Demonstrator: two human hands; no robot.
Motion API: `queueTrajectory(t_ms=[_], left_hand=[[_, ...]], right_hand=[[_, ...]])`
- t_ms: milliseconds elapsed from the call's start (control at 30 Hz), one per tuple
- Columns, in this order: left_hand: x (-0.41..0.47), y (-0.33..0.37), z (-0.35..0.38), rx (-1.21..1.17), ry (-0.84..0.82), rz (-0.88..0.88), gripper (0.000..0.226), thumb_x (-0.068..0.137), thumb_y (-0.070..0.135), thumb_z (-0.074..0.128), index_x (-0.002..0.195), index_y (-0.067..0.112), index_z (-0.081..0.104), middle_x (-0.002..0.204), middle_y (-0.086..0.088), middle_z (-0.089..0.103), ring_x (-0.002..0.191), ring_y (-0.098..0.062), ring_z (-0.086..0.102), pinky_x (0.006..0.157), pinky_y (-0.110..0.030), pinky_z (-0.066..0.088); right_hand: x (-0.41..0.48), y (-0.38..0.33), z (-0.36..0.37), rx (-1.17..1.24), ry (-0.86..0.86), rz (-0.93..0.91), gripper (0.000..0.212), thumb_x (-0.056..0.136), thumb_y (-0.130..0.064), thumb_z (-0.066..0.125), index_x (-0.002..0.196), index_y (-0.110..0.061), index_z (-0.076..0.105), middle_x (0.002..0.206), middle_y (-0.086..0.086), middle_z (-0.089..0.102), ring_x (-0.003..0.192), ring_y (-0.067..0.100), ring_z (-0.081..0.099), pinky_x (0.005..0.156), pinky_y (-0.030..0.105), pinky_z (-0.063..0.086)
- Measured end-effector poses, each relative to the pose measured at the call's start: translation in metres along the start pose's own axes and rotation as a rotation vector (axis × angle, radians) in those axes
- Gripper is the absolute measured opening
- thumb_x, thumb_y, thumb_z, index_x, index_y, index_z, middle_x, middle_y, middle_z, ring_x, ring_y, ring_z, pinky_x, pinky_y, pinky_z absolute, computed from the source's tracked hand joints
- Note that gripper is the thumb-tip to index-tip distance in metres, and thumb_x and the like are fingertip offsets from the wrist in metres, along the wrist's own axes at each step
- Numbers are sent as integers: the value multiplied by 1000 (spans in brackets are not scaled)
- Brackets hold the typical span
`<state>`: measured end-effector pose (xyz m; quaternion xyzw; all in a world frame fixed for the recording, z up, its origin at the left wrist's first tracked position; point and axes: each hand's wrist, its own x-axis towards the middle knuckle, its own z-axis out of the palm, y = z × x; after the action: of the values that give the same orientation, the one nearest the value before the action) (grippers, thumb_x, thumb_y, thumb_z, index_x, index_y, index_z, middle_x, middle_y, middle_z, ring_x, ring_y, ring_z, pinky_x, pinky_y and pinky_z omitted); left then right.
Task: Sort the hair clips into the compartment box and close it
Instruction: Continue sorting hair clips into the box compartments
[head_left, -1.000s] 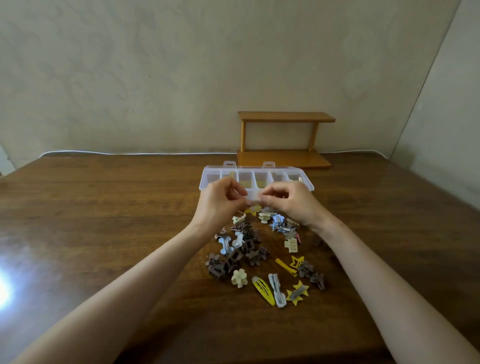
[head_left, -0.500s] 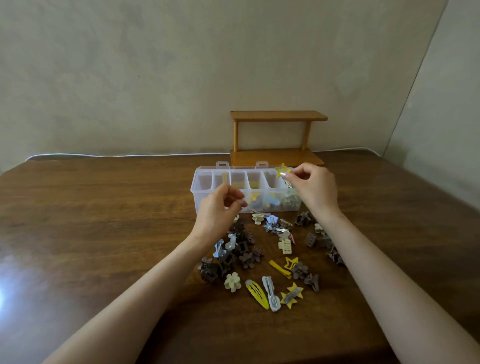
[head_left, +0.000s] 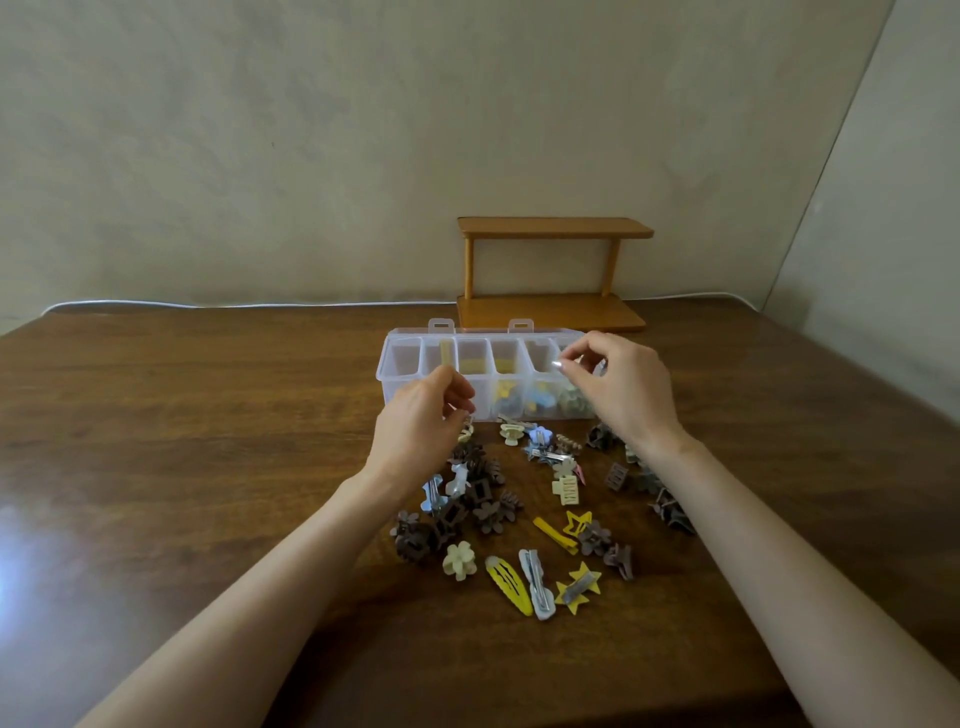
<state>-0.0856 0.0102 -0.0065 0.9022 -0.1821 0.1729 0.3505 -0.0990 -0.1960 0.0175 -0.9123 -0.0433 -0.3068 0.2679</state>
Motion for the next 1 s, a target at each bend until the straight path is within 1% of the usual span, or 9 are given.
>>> queueTrajectory(t_ms=[133,233,333,467,600,733,833,933,1000], left_hand=[[0,-1,3,-16,-45,16,16,85,8,61,96,19,56,91,7,67,84,-8,60,72,-24,49],[-1,-3,5,-39,-86,29,15,86,10,60,98,17,57,94,5,66,86,-9,59,70,-19,48],[-2,-4,6,-42,-130,35,17,86,8,60,101,17,57,94,6,65,85,-5,58,67,-12,44],[-3,-6,7,-17,-173,50,20,84,9,62,103,16,57,95,6,65,89,-8,58,76,-24,50],[-3,-7,8,4,-178,56,20,84,13,64,103,16,58,96,4,65,90,-9,59,80,-28,51],[-3,-6,8,31,-169,52,19,86,24,63,103,18,60,93,8,60,87,-7,56,75,-24,48],[-4,-4,8,54,-171,128,17,88,25,59,104,20,61,96,8,60,94,-10,54,76,-25,45],[-5,-1,9,112,-248,273,23,91,26,54,112,21,61,107,5,63,105,-14,48,85,-32,44],[-7,0,10,165,-315,307,27,93,28,49,118,22,58,114,4,61,108,-15,47,90,-35,42]], right_hand=[[-14,5,1,1,-47,-2,3,86,-27,66,86,-24,67,75,-12,60,64,-3,51,54,12,32],[-18,10,3,-12,-157,6,6,86,-29,66,88,-24,69,83,-12,64,69,-2,52,58,13,36],[-20,10,6,-101,-298,-30,12,86,-35,64,93,-28,71,96,-10,64,95,7,53,70,22,39],[-22,6,9,-231,-473,-36,30,87,-45,59,112,-30,66,111,-2,59,116,17,44,80,29,38],[-22,6,10,-167,-477,-8,23,86,-42,62,104,-30,67,106,-4,58,113,16,45,78,28,34],[-22,4,11,-107,-486,-3,13,84,-36,66,91,-27,62,95,-9,61,103,12,50,76,27,36],[-23,0,11,-35,-497,-11,15,84,-28,68,97,-25,63,88,-14,58,100,9,49,76,28,37],[-24,-1,10,-12,-538,-56,22,87,-21,64,107,-30,62,99,-12,62,102,8,47,86,31,38],[-23,1,9,-50,-578,-86,25,89,-15,60,106,-34,64,106,-9,61,103,10,45,91,33,37]])
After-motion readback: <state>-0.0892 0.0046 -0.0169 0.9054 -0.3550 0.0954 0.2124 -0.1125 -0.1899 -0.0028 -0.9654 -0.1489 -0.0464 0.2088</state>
